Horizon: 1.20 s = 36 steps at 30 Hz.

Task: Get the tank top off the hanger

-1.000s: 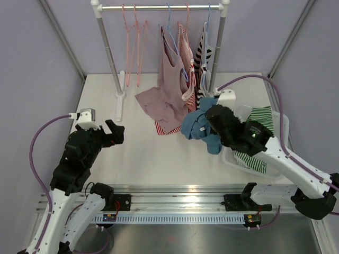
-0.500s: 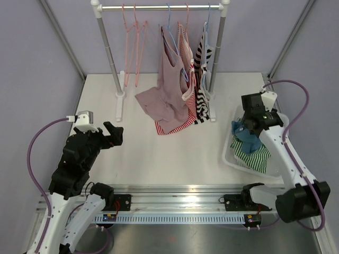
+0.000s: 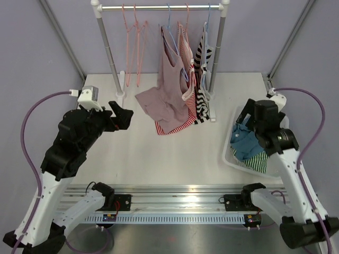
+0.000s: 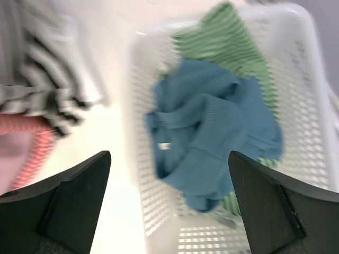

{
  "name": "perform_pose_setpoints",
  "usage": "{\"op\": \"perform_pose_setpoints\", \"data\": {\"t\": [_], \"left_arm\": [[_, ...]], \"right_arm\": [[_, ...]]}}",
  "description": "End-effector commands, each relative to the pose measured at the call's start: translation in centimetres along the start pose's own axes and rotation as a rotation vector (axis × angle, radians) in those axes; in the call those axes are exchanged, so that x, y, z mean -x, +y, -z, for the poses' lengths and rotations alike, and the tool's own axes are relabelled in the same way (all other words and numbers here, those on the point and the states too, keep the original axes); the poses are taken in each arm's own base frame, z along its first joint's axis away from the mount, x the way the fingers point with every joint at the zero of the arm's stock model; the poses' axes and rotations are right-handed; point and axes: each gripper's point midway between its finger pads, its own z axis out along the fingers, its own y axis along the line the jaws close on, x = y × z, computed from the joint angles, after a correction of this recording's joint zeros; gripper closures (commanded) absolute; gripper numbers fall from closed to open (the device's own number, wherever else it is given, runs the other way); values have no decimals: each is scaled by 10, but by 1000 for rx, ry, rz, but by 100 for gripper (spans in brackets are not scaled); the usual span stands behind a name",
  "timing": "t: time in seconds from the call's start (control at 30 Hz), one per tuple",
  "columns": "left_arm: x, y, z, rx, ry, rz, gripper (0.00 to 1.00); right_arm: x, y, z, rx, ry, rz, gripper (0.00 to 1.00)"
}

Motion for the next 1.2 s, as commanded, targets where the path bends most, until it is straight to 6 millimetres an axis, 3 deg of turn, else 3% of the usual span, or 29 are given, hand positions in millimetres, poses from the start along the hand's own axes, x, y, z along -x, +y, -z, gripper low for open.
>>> {"op": "perform_pose_setpoints", "data": {"t": [0.0, 0.03, 0.07, 0.13, 0.17, 0.2, 0.23, 0.27, 0.37, 0.4, 0.47, 0.53, 0.6, 0.67, 0.7, 0.77, 0.83, 0.87, 0.9, 1.0, 1.17], "left_arm": [[50, -38, -1, -76, -89, 22, 1], [53, -45, -7, -82, -79, 14, 1], [51, -50, -26, -67, -43, 15, 1], [72, -72, -32, -104, -68, 26, 1], [66, -78, -55, -86, -31, 17, 1], [71, -85, -62, -89, -38, 15, 1], [91, -96, -64, -87, -81, 20, 1], [85, -99, -86, -59, -51, 7, 1], [117, -111, -103, -22, -108, 22, 1], [105, -113, -128, 8, -68, 3, 1], [118, -120, -149, 29, -95, 7, 1], [125, -125, -162, 32, -114, 9, 1], [144, -137, -168, 6, -162, 22, 1], [136, -143, -193, -3, -151, 0, 1], [148, -150, -195, -17, -187, 11, 1], [141, -152, -220, -2, -189, -2, 1], [158, -155, -227, 7, -251, 3, 1], [150, -156, -245, 18, -250, -2, 2], [159, -156, -246, 20, -280, 4, 3], [150, -155, -276, 34, -296, 12, 12], [146, -144, -293, 103, -318, 18, 31]], "right_arm": [[15, 55, 50, 441, -81, -52, 1], [15, 60, 58, 493, -87, -67, 0], [17, 64, 66, 540, -103, -85, 0], [14, 70, 81, 621, -103, -119, 1], [11, 74, 86, 653, -90, -124, 1], [8, 76, 92, 687, -80, -130, 1], [4, 77, 95, 699, -65, -128, 0], [-1, 79, 98, 724, -42, -121, 1], [-11, 81, 110, 782, -6, -114, 1], [-12, 80, 118, 804, -7, -129, 0], [-26, 82, 128, 872, 23, -139, 0], [-30, 83, 136, 910, 28, -143, 0], [-35, 83, 144, 945, 34, -135, 1], [-40, 80, 147, 947, 50, -122, 1], [-41, 78, 149, 950, 46, -107, 0], [-48, 75, 151, 946, 66, -84, 1], [-50, 71, 156, 952, 63, -64, 1], [-51, 71, 160, 967, 65, -58, 1], [-50, 69, 167, 982, 52, -52, 1], [-52, 66, 180, 1022, 43, -42, 0], [-53, 61, 191, 1038, 36, -16, 0]]}}
